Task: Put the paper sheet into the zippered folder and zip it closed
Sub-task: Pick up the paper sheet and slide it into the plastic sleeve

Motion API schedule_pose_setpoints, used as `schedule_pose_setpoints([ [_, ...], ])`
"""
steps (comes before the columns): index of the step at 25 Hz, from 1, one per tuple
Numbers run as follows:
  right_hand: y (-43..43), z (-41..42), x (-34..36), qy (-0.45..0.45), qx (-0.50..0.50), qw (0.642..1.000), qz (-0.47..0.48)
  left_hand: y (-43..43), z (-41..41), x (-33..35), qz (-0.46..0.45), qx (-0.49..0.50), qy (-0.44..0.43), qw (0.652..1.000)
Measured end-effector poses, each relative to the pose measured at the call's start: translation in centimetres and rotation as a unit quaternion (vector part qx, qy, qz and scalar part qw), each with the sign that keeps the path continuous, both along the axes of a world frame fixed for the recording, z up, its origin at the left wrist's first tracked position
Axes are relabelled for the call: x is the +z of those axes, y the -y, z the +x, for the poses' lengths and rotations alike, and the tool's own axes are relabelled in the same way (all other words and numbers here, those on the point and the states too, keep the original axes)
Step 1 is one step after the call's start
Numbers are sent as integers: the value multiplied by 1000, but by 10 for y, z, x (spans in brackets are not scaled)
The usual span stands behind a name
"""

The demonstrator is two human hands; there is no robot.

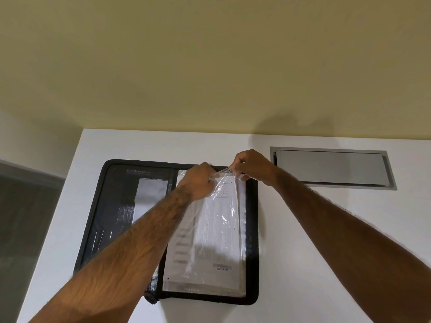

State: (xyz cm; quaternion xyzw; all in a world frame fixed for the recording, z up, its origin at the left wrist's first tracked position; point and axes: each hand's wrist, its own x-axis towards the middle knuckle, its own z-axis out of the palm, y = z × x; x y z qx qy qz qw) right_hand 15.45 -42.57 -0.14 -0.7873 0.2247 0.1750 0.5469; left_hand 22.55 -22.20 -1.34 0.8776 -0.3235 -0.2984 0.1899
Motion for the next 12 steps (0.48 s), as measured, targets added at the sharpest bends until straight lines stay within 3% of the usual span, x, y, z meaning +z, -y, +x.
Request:
schedule_pose_setpoints([
  [12,-3,-2,-3,-13,-23,1000,-11,-8,0,-10,31,-47,39,998],
])
